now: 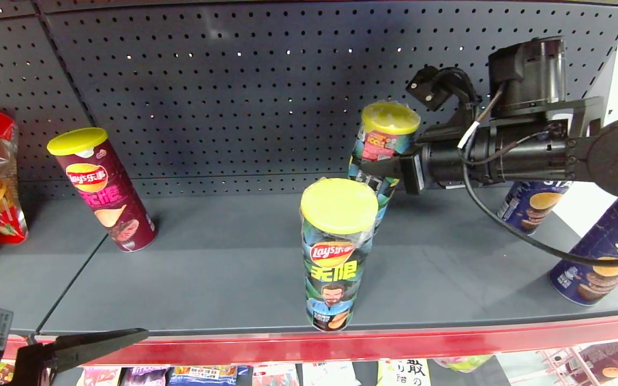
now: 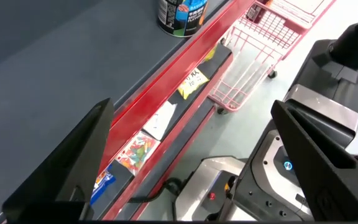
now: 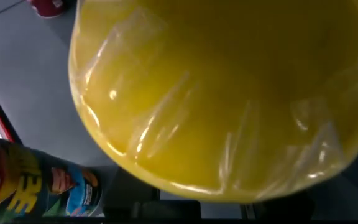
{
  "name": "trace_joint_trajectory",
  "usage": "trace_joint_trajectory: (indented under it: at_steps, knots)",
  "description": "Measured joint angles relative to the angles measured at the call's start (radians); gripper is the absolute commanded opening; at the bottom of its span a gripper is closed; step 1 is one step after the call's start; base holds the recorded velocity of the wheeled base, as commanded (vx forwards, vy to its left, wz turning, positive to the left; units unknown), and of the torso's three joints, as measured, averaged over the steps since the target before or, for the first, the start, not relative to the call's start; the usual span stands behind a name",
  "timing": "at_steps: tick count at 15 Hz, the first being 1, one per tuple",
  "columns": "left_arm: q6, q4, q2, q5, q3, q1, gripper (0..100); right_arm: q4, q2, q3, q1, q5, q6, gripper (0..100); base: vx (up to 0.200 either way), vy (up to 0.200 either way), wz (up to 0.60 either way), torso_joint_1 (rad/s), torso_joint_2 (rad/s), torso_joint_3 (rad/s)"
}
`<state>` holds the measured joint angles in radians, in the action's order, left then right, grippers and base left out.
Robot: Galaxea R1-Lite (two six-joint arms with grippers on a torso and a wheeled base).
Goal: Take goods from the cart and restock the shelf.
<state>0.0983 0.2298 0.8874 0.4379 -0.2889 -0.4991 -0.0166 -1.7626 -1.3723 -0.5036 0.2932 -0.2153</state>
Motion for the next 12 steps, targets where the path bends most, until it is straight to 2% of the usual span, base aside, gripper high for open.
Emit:
trace_joint_trajectory:
  at_steps: [12]
  knots:
    - [0.000,0.000,-0.001,-0.009,-0.005,0.002,100,-0.011,-0.094,-0.044,-0.021,0.001,-0.024,0,0.000,0.000,0.00,0.000,0.00,0.000]
